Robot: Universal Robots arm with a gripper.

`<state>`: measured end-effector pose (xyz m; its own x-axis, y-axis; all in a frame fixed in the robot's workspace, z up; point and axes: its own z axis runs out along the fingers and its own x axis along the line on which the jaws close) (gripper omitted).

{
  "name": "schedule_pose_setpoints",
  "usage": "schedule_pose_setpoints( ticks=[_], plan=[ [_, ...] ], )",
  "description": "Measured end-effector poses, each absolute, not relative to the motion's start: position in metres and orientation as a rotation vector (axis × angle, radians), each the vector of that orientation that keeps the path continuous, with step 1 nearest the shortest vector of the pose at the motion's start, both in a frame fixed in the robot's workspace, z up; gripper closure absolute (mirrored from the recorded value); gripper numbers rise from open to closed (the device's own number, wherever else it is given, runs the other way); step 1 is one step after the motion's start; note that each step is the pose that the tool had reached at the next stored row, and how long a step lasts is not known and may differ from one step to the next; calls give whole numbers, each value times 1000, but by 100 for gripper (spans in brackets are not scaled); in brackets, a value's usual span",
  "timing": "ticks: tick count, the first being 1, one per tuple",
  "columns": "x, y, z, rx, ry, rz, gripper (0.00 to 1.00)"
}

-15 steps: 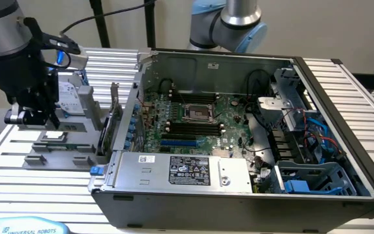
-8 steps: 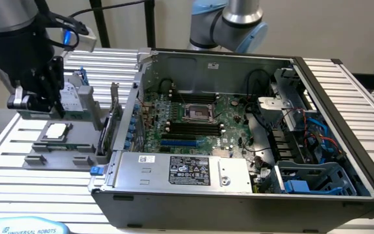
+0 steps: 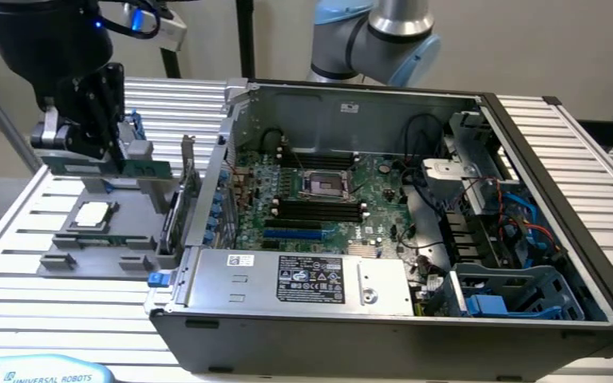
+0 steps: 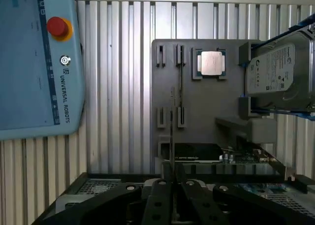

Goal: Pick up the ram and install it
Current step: 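Pick up the ram and move it above insertion slot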

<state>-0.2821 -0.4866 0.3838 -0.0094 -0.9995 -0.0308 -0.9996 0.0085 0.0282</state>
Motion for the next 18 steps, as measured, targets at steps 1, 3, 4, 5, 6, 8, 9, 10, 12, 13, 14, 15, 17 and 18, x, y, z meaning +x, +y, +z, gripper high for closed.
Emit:
schedule_pose_setpoints(
  ticks=[1, 3, 4, 5, 6, 8, 9, 10, 12, 13, 14, 15, 17, 18],
  plan=[
    [-278, -486, 386, -2210, 2229, 66, 87],
    [-269, -486, 388, -2210, 2229, 66, 87],
    [-264, -486, 388, -2210, 2229, 66, 87],
    [-260, -486, 389, -2209, 2229, 66, 87],
    [-255, -486, 389, -2209, 2229, 67, 87],
    [-246, -486, 389, -2209, 2229, 68, 87],
    [-241, -485, 389, -2209, 2228, 68, 87],
    [-237, -485, 389, -2208, 2228, 69, 87],
    [-228, -485, 389, -2208, 2228, 70, 87],
    [-223, -484, 389, -2208, 2227, 71, 87],
    [-219, -484, 389, -2208, 2227, 71, 87],
    [-214, -484, 389, -2207, 2227, 72, 87],
    [-205, -483, 389, -2207, 2226, 74, 87],
    [-200, -483, 389, -2206, 2226, 75, 87]
  ],
)
